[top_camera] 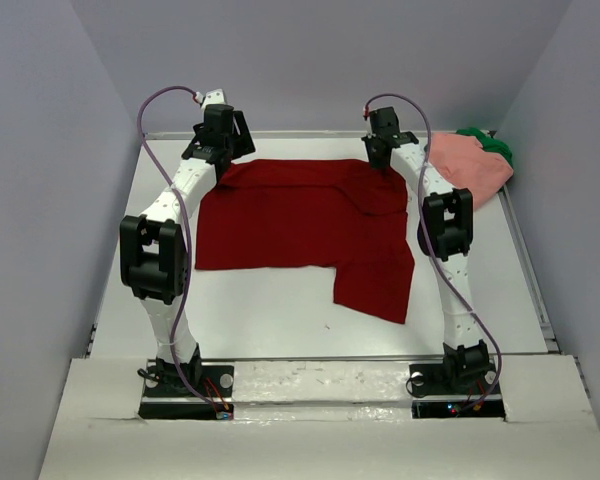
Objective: Fold and stack the t-shirts
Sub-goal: Fold the tshirt
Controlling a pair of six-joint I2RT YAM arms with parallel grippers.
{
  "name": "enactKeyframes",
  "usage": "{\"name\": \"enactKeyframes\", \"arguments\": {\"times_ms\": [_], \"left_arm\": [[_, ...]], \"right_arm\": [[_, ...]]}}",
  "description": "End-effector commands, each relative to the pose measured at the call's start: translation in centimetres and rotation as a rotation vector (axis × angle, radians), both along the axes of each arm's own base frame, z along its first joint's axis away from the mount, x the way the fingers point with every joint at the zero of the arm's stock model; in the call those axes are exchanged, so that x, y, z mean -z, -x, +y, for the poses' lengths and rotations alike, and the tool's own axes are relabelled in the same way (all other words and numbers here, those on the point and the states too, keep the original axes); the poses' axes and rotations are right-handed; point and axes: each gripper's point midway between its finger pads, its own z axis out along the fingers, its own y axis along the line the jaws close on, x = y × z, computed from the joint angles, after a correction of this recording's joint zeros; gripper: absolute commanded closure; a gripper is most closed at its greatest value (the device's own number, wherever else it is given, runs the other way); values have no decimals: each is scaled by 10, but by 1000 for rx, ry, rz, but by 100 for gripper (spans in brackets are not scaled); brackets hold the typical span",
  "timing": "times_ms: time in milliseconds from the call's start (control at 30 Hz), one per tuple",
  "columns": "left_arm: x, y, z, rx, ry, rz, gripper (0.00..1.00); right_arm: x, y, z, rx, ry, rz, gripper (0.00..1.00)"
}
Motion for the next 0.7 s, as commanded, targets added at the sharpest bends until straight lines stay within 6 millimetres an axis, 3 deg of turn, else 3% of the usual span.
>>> {"name": "enactKeyframes", "arguments": {"times_ms": [0,300,467,667], "left_arm": [[-38,-6,-4,9,14,-87,20],[-43,-3,-1,7,6,-94,21],[-45,-2,-3,13,12,-98,21],[-41,-1,-6,23,22,-93,21]], "right_arm": [[-17,-9,-23,89,75,-52,100],[1,-2,-52,227,162,-22,100],[1,7,-86,360,253,-22,100],[12,18,-104,433,313,-2,100]]}}
